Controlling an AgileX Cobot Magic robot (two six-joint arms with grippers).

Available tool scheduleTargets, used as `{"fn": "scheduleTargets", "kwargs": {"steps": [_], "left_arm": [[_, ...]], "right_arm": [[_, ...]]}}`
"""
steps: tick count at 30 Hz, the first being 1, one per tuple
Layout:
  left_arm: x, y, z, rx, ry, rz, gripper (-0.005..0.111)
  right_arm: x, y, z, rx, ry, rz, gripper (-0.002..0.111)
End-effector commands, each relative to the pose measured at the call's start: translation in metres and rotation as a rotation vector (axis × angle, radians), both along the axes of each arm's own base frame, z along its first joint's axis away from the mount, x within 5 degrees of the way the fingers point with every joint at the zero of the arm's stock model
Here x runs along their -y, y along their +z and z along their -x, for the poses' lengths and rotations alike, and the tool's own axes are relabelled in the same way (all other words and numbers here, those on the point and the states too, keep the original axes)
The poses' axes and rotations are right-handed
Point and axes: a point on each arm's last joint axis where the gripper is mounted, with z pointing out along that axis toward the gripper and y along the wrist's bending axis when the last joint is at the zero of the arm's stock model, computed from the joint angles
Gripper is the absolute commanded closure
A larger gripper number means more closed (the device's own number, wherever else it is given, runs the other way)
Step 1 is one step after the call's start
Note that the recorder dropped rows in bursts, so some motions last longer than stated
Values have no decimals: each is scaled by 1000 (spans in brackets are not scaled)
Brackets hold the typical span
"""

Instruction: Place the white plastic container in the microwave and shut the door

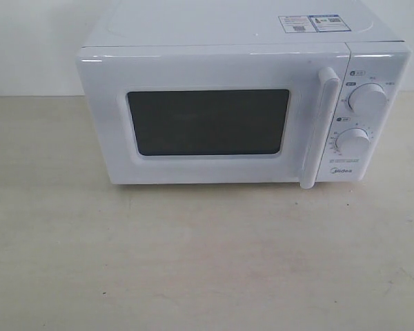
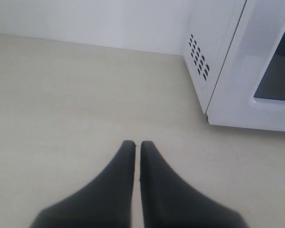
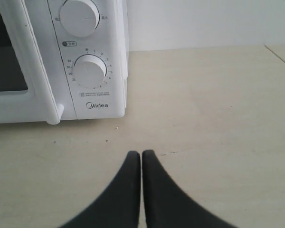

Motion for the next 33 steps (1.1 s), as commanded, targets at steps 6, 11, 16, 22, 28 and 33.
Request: {"fn": "scheduleTargets", "kwargs": {"steps": [6, 11, 16, 22, 28, 33], "left_arm": [[-1, -1, 0, -1, 5, -21, 102], [-1, -1, 0, 2, 6, -21, 102], [-1, -1, 0, 2, 6, -21, 102], [-1, -1, 0, 2, 6, -21, 102], [-1, -1, 0, 2, 6, -21, 102], [-1, -1, 0, 2, 6, -21, 102]], "right_arm": [[0, 1, 0, 9, 1, 13, 108], [0, 1, 0, 9, 1, 13, 108], [0, 1, 0, 9, 1, 13, 108], [0, 1, 0, 9, 1, 13, 108], [0, 1, 0, 9, 1, 13, 108], [0, 1, 0, 9, 1, 13, 108]]}}
